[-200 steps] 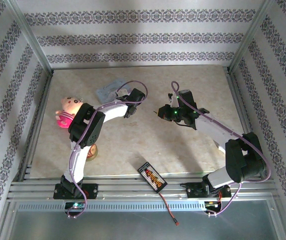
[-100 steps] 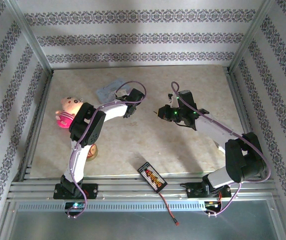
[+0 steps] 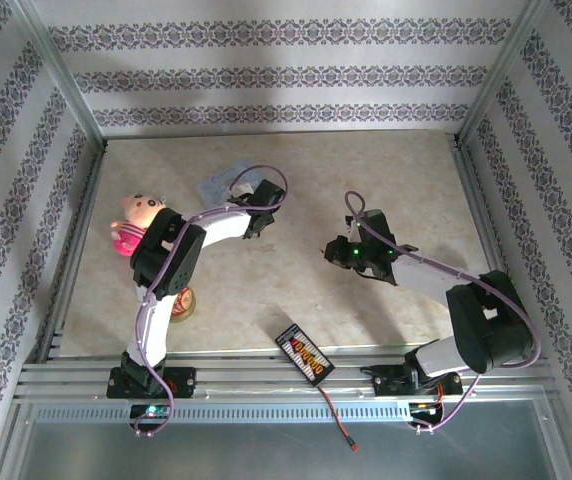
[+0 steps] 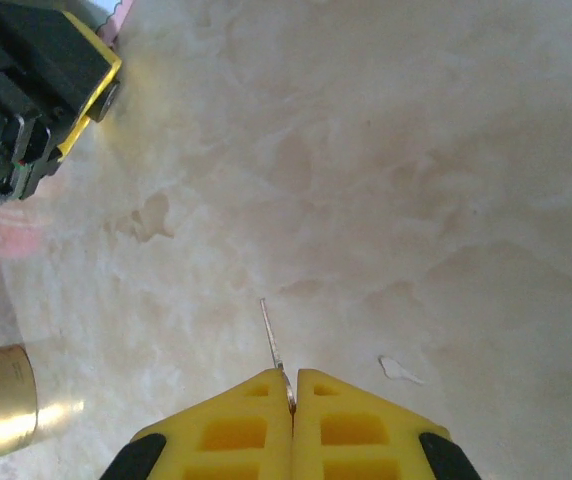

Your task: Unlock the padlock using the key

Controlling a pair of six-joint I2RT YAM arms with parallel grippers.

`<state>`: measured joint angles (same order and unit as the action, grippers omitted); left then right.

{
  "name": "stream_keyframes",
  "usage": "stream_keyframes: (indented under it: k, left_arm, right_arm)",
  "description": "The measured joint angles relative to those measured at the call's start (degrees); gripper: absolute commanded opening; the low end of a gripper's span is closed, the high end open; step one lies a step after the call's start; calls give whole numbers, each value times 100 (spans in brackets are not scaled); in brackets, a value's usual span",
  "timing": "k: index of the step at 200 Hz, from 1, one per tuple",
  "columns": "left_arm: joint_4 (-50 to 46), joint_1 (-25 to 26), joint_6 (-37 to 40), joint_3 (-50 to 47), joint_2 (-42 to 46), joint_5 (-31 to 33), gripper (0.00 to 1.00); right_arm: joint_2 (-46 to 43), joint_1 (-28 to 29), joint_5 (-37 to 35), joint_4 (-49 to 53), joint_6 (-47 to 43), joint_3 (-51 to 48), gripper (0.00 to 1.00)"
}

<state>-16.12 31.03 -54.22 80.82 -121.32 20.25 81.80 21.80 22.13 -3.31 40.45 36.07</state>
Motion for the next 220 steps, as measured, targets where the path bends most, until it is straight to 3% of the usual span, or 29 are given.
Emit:
stream_keyframes:
  k: [39,68,90,120,193,205,220]
  left_arm:
    - [-20,612,-337,-492,376,-87,2]
    - [-17,955,-503,-778,599,-243,14]
    - [-17,984,-546,-822,647,-354,20]
    - [-24,986,-544,-820,647,-341,37]
    - [-192,990,-358,-815,647,15,38]
    - [-201,990,-264,-815,647,103,48]
    - [-192,990,-181,-813,647,175,48]
  right_arm:
    - [-120,225,-179,-393,225,-424,0]
    - [-120,431,-352,-549,341,-614,0]
    - [-118,562,-479,-667,426,-658,0]
    - [-37,704,-586,-870,487,-658,0]
    - [350,800,-634,-1075,573,-656,0]
    - [354,800,-634,-1075,573,-656,0]
    - [356,798,-634,-1082,573,-643,0]
